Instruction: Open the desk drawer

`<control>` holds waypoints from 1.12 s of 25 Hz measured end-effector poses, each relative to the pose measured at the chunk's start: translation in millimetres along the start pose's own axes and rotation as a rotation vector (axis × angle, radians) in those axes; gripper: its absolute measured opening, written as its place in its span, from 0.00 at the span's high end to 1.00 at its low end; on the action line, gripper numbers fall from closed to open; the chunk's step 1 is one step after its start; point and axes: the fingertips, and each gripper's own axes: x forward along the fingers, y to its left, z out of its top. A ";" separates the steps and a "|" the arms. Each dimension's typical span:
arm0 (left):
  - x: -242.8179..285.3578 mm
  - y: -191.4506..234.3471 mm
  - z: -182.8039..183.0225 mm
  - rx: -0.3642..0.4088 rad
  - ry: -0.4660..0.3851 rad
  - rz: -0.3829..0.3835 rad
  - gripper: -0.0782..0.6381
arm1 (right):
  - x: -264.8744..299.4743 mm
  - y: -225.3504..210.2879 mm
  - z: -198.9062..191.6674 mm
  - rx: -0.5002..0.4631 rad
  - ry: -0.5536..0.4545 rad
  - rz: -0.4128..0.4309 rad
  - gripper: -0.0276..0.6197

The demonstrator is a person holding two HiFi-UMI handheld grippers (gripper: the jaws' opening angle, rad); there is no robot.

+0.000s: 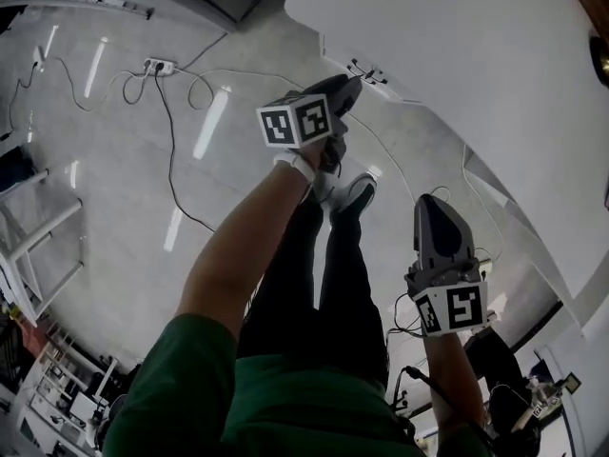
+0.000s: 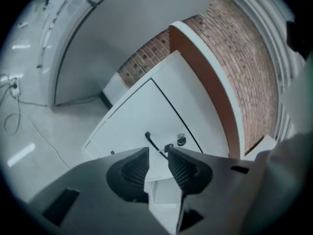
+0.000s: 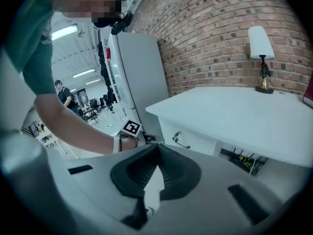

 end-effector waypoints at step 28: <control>79.9 10.7 15.8 -0.378 -0.189 -0.248 0.85 | 19.8 6.4 -91.7 0.144 0.101 -0.001 0.96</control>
